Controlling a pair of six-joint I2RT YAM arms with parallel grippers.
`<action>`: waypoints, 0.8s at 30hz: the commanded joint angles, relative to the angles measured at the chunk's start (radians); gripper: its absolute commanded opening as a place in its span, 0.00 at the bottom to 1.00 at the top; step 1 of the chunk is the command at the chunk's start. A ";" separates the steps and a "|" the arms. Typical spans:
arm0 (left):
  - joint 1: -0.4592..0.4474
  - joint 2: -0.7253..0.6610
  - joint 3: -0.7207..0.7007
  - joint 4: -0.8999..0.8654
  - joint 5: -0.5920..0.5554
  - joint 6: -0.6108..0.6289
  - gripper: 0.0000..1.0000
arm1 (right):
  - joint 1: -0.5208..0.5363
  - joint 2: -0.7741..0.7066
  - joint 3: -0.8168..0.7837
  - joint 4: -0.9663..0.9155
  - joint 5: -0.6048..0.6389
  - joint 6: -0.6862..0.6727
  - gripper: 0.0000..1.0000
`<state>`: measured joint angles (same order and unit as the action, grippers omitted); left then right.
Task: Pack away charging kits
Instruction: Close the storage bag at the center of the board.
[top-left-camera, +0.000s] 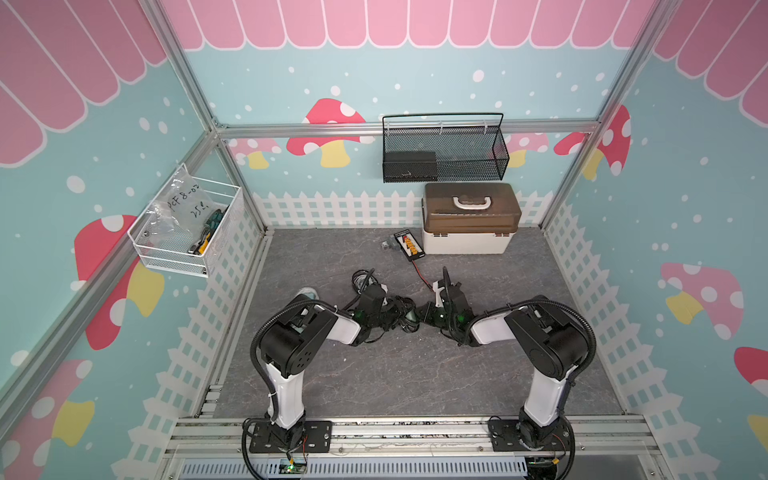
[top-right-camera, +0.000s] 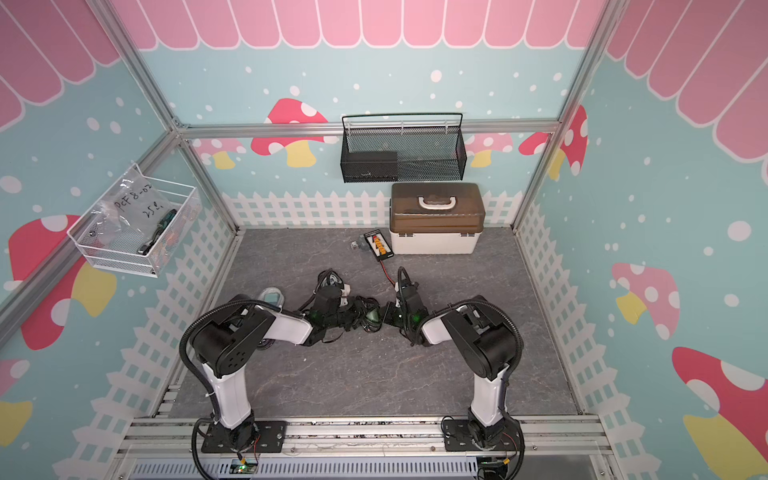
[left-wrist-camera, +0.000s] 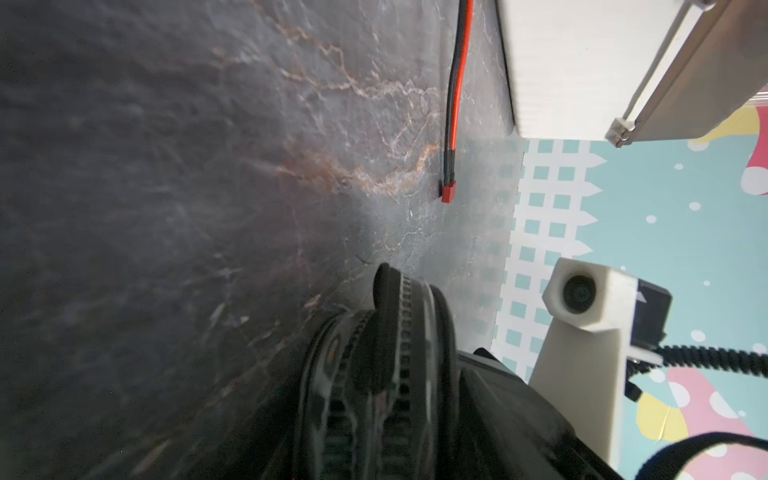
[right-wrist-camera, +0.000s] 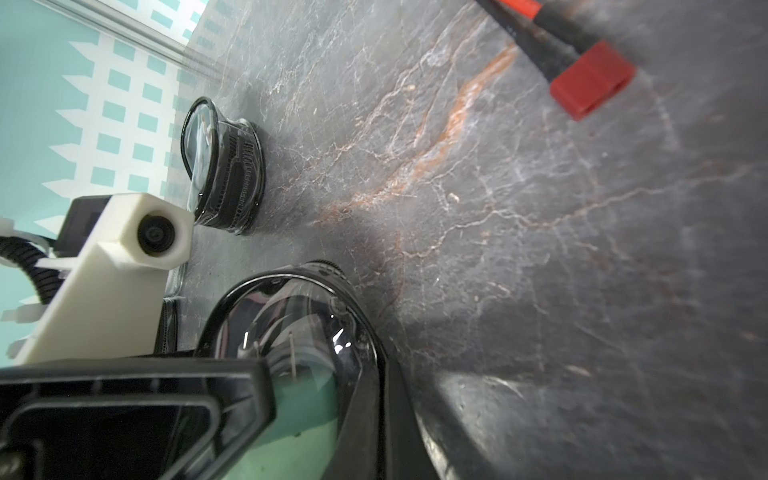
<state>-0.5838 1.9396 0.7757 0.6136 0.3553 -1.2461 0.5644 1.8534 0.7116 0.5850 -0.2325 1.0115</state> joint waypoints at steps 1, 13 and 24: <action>-0.006 0.070 -0.020 -0.135 -0.039 -0.012 0.49 | 0.019 0.015 -0.027 -0.045 0.001 0.037 0.00; -0.005 0.051 -0.027 -0.147 -0.028 0.035 0.10 | 0.003 -0.026 0.038 -0.149 0.007 -0.060 0.13; 0.019 -0.099 0.025 -0.219 -0.037 0.115 0.00 | -0.015 -0.283 0.090 -0.438 0.120 -0.270 0.35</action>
<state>-0.5797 1.9034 0.7868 0.5121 0.3511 -1.1858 0.5552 1.6478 0.7727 0.2539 -0.1593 0.8356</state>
